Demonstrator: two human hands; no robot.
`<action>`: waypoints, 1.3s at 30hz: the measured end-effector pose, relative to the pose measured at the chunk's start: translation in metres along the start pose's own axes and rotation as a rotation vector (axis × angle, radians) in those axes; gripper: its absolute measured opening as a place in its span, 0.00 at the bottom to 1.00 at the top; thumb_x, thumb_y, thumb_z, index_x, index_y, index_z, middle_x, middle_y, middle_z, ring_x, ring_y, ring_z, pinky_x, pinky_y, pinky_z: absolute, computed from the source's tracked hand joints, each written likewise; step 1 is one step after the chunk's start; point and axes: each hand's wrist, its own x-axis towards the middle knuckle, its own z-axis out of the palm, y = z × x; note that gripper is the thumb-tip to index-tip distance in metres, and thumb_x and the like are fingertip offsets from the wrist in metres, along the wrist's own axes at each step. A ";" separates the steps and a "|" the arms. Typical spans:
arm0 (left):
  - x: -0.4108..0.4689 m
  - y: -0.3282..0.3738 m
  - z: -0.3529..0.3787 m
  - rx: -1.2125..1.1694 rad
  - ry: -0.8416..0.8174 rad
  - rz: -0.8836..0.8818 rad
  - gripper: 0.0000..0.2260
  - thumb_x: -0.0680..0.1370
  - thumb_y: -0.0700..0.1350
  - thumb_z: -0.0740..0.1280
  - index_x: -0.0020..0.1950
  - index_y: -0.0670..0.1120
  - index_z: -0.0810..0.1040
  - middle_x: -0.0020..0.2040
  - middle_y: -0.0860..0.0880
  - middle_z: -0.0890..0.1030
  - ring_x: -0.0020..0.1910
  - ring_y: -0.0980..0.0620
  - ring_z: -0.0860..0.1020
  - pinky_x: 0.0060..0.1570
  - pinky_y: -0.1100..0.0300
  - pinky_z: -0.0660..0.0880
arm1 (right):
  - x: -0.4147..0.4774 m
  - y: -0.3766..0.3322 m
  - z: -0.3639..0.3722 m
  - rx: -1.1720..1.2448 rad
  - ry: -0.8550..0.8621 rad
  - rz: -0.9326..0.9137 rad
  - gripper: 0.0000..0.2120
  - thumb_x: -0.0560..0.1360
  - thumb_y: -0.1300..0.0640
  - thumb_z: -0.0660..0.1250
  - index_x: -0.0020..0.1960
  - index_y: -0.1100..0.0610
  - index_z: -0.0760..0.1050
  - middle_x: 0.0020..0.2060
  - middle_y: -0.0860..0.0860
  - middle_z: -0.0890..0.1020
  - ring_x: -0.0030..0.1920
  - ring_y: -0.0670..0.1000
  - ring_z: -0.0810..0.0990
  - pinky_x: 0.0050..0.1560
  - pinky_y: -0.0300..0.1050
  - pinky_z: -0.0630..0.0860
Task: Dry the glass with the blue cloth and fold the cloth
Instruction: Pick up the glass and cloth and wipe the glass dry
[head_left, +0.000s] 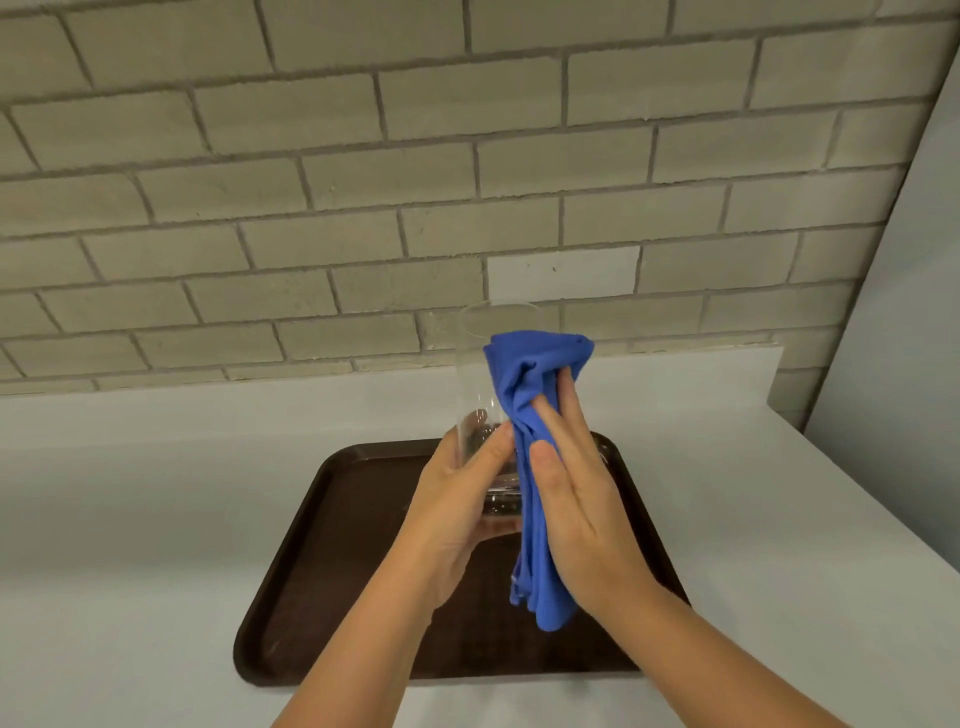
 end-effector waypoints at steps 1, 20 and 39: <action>0.000 0.000 -0.002 -0.005 -0.021 -0.001 0.31 0.59 0.62 0.71 0.58 0.51 0.76 0.49 0.48 0.83 0.48 0.50 0.82 0.38 0.56 0.80 | 0.003 0.001 -0.004 -0.078 -0.023 -0.047 0.19 0.76 0.46 0.49 0.64 0.29 0.52 0.72 0.36 0.49 0.72 0.38 0.51 0.71 0.34 0.52; 0.006 -0.002 -0.004 -0.090 -0.094 -0.083 0.23 0.63 0.54 0.73 0.54 0.48 0.78 0.44 0.45 0.85 0.40 0.48 0.84 0.34 0.57 0.80 | 0.063 0.002 -0.021 -0.023 0.049 -0.009 0.16 0.77 0.57 0.51 0.63 0.47 0.64 0.70 0.44 0.57 0.74 0.48 0.52 0.73 0.41 0.52; 0.024 0.005 -0.022 -0.452 -0.208 0.008 0.12 0.66 0.52 0.69 0.45 0.49 0.85 0.41 0.47 0.86 0.41 0.51 0.84 0.36 0.57 0.80 | 0.037 0.000 0.008 0.113 -0.022 -0.007 0.16 0.77 0.53 0.53 0.60 0.35 0.64 0.70 0.34 0.59 0.71 0.40 0.56 0.73 0.44 0.56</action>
